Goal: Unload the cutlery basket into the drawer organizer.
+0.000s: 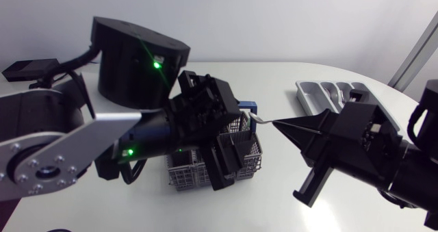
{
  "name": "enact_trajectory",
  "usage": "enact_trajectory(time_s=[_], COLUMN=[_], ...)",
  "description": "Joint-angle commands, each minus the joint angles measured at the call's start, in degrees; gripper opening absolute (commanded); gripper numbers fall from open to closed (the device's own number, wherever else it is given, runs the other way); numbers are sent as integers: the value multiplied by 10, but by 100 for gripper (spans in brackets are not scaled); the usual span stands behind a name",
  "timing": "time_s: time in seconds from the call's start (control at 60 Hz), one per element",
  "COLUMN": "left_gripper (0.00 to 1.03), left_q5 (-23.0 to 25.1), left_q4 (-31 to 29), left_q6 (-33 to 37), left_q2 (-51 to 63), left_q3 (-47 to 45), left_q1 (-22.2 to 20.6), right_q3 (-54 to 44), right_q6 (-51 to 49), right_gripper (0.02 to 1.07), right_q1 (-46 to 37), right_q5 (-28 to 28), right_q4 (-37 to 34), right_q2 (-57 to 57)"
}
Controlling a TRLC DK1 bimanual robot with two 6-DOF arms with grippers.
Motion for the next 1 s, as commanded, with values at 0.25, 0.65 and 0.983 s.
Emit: enact_trajectory(time_s=[0.25,0.65,0.983], left_gripper=[89,60,84], left_q5=[-33,-33,-49], left_q4=[-3,17,-2], left_q6=[81,100,98], left_q2=[10,-3,-69], left_q3=[-14,-49,-85], left_q1=[-25,-26,-1], right_q3=[9,-3,2], right_q6=[25,28,18], right_gripper=[8,8,35], right_q1=[65,86,50], right_q5=[26,40,1], right_q4=[14,17,-82], right_q2=[39,50,52])
